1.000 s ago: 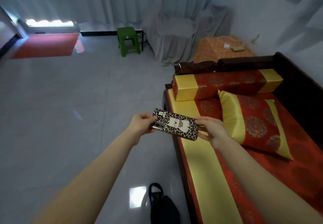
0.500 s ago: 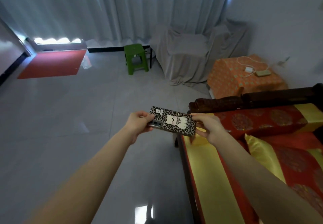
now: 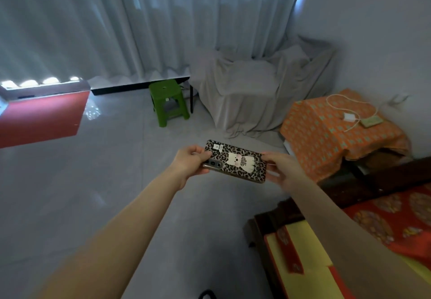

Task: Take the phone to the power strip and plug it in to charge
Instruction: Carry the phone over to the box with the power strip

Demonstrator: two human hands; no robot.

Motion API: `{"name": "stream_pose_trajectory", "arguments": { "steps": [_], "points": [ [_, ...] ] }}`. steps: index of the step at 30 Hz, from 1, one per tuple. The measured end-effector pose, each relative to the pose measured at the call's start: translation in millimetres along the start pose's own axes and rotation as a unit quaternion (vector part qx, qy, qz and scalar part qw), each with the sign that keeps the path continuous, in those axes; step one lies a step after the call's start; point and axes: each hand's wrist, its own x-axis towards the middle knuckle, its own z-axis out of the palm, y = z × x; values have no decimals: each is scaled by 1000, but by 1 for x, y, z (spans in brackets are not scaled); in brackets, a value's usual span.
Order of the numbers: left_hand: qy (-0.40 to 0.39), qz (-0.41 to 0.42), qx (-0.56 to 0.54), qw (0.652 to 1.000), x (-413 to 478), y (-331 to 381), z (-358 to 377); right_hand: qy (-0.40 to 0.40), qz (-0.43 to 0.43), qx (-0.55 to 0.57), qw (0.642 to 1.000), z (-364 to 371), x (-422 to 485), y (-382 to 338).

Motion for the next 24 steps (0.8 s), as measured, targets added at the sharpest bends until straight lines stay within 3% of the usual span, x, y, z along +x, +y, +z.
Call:
{"name": "stream_pose_trajectory", "arguments": {
  "steps": [14,24],
  "points": [
    [-94,-4,44,995,321,131,15,76,-24,77,994,84,248,-143],
    [-236,-18,113,965,506,207,117,204,-20,149,967,49,372,-224]
  ]
}}
